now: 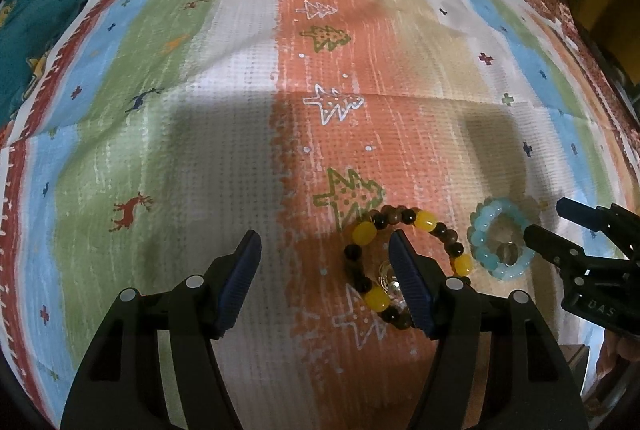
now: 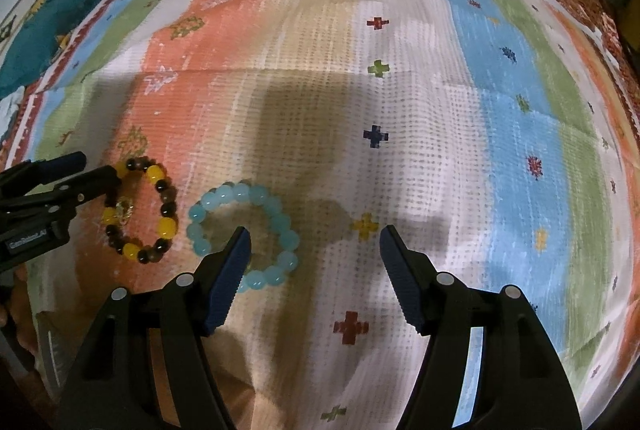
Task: Organize jewelry
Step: 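Grasp the yellow-and-black bracelet with the left tool while the right tool grasps the light blue bracelet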
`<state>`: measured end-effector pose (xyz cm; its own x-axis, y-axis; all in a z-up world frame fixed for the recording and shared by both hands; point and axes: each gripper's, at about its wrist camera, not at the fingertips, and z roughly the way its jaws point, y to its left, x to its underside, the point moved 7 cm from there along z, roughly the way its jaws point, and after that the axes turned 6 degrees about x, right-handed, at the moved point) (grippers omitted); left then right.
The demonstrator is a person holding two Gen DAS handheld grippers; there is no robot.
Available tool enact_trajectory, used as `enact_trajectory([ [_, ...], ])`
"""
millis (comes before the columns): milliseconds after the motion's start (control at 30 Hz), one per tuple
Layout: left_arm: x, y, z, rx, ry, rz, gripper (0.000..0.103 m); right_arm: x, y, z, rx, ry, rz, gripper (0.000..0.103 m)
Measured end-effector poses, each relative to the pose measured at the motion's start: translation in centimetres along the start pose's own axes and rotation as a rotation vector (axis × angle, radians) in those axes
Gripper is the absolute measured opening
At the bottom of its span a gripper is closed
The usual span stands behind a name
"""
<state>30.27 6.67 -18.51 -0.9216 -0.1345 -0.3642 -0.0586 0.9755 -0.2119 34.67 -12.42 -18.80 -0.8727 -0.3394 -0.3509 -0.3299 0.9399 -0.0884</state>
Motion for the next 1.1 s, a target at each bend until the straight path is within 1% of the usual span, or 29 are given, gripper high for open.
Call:
enact_trajectory([
  [167,0.1,0.2,0.9,-0.026,0.021,0.017,0.064,0.0,0.0,0.9,0.022,0.007,-0.015,0.067],
  [233,0.1,0.2,1.0,-0.029,0.020,0.023,0.064,0.0,0.0,1.3,0.029,0.008,-0.025,0.067],
  [300,-0.1,0.3,1.0,-0.026,0.018,0.020,0.061,0.0,0.0,1.5,0.032,0.010,-0.029,0.067],
  [333,-0.1,0.4,1.1,-0.027,0.017,0.022,0.054,0.0,0.0,1.6,0.034,0.009,-0.033,0.066],
  [367,-0.2,0.4,1.1,-0.030,0.016,0.024,0.046,-0.1,0.0,1.6,0.035,0.008,-0.035,0.060],
  [400,-0.2,0.5,1.2,-0.039,0.015,0.027,0.042,-0.1,-0.1,1.6,0.039,0.008,-0.037,0.056],
  [467,-0.2,0.7,1.2,-0.051,0.012,0.036,0.025,-0.2,-0.2,1.5,0.025,0.008,-0.034,0.038],
  [533,-0.2,0.9,1.3,-0.044,0.013,0.036,0.012,-0.3,-0.1,1.5,0.004,0.015,-0.031,0.031],
  [633,-0.3,1.3,1.1,-0.019,0.017,0.016,0.012,-0.2,-0.1,1.5,-0.009,0.019,-0.032,0.023],
  [767,-0.2,1.5,0.5,-0.010,0.017,-0.004,0.012,-0.2,-0.2,1.2,-0.018,0.019,-0.030,0.013],
  [933,-0.4,1.5,-0.6,0.008,-0.007,-0.024,0.012,-0.1,-0.6,0.5,-0.012,0.013,-0.022,0.012],
  [1100,-0.3,0.7,-2.3,0.041,-0.038,-0.026,0.012,0.2,-0.5,-0.2,-0.024,0.003,-0.018,0.012],
])
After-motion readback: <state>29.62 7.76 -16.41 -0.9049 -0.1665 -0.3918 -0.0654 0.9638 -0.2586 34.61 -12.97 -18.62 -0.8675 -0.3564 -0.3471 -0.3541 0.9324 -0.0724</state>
